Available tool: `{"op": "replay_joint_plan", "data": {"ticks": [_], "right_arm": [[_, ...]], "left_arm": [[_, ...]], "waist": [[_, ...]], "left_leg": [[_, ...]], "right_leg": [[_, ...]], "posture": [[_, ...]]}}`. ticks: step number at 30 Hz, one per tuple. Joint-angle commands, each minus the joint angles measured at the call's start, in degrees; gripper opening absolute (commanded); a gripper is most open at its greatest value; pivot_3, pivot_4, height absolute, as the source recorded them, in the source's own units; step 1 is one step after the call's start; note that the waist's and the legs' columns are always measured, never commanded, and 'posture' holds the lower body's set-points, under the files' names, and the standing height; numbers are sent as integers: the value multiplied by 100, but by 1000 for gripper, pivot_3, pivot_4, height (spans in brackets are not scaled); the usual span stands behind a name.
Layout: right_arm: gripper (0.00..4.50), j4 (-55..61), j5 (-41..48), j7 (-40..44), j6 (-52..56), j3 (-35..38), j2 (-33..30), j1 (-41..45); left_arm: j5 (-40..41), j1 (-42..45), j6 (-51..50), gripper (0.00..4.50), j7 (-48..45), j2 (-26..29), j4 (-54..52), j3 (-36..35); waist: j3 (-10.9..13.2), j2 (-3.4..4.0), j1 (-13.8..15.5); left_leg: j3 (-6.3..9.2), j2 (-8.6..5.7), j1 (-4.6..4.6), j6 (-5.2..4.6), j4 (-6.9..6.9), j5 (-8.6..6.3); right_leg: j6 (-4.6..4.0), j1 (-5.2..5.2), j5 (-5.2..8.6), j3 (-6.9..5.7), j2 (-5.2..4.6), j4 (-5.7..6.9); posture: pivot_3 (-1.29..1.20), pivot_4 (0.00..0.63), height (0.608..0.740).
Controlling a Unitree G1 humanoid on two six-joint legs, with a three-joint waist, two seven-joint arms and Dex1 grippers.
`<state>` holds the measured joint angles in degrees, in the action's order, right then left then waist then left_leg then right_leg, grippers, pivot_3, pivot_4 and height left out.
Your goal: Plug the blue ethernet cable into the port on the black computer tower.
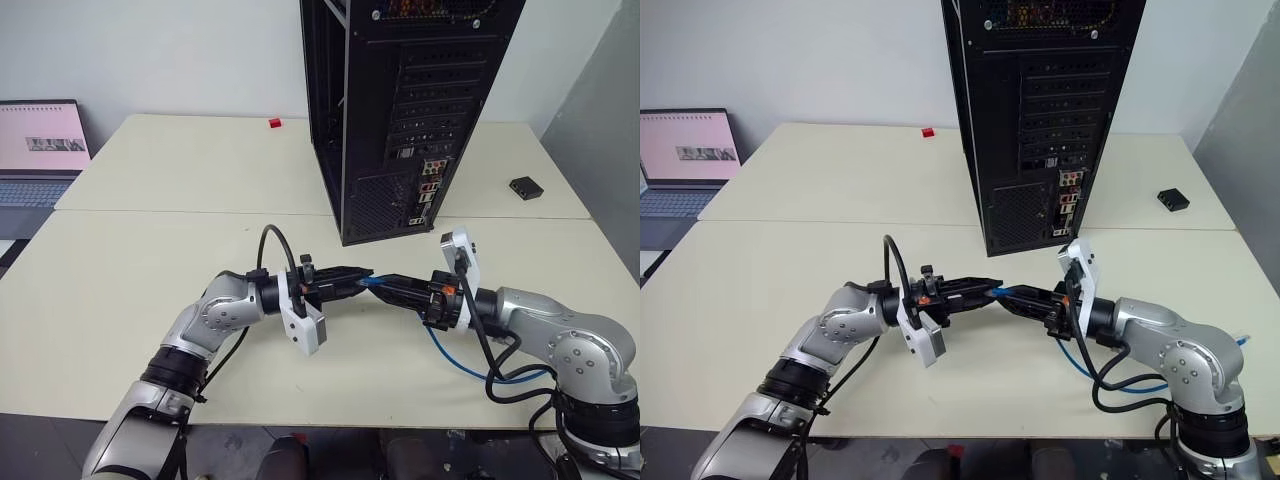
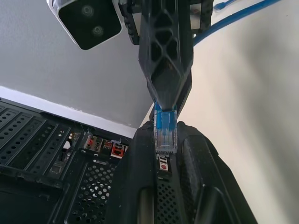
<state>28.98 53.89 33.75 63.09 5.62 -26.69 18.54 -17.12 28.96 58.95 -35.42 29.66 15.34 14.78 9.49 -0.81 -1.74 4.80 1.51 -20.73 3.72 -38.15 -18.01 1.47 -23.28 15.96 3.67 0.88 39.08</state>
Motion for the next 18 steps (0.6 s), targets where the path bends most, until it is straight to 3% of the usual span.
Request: {"op": "replay_joint_plan", "data": {"ticks": [1,7,8,18], "right_arm": [[30,77,187,17,-86,61,-68,116],[27,45,258,7,-72,65,-136,156],[27,45,273,8,-70,64,-157,152],[27,125,40,-33,-323,40,-323,134]], "left_arm": [[-18,20,51,302,190,28,-221,9],[384,-17,11,299,100,82,-279,170],[484,-40,-16,859,109,80,-288,165],[1206,-187,-841,2795,-284,185,-387,272]], "waist": [[0,0,1],[0,0,1],[0,0,1],[0,0,-4]], "left_leg": [[0,0,0,0,0,0],[0,0,0,0,0,0],[0,0,0,0,0,0],[1,1,-1,0,0,0]], "right_leg": [[0,0,0,0,0,0],[0,0,0,0,0,0],[0,0,0,0,0,0],[0,0,0,-1,1,0]], "posture": [[0,150,740],[0,150,740],[0,150,740],[0,150,740]]}}
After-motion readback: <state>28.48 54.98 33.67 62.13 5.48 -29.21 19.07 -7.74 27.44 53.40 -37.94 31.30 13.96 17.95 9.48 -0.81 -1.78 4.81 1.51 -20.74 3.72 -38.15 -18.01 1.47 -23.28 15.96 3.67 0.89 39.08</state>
